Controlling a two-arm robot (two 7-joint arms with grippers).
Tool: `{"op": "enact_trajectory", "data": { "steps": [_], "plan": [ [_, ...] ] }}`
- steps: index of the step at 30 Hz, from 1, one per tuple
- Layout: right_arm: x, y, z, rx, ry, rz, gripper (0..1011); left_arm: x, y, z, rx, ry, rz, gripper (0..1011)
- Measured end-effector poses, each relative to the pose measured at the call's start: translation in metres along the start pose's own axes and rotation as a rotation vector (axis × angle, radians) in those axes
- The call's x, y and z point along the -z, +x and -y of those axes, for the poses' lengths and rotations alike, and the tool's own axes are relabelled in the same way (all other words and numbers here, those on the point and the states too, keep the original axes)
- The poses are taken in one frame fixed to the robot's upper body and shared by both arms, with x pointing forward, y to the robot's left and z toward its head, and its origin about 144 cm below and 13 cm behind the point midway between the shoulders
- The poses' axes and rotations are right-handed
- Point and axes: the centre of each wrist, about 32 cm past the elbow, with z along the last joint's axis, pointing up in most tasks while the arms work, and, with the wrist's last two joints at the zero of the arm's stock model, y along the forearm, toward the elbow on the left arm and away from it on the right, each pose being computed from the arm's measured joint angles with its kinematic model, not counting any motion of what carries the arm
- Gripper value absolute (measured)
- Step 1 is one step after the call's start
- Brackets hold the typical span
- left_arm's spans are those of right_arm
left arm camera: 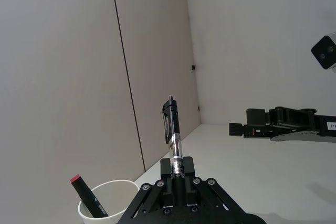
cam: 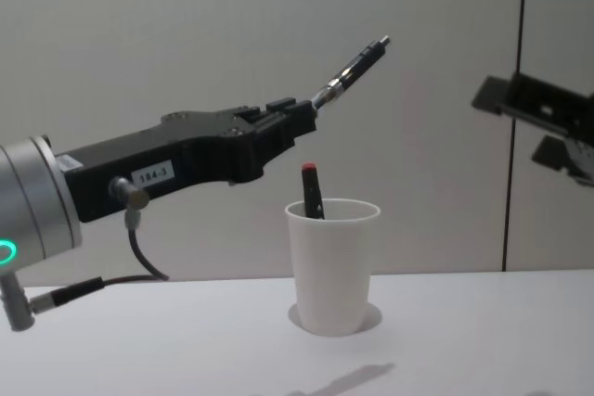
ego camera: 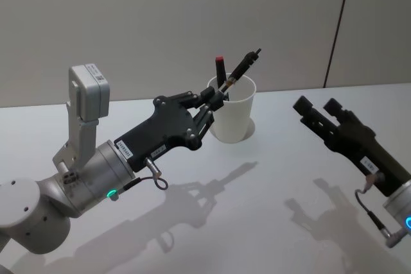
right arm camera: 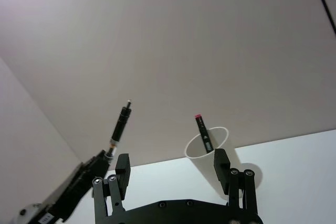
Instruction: Place the pen into the pen holder.
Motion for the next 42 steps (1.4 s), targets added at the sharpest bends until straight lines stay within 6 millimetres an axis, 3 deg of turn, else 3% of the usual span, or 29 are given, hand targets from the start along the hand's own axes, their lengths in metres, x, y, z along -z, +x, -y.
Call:
{"op": "enact_trajectory", "data": {
  "steps": [20,42],
  "plan": [
    [-0.002,-0.028,-0.024,-0.064,0.004,-0.253,1002,0.0,0.0,0.0,0.0,0.0,0.0,127],
    [0.004,-0.053,-0.057,0.007,-0.016,-0.337,1002,0.0,0.0,0.0,0.0,0.0,0.0,127]
  ]
}}
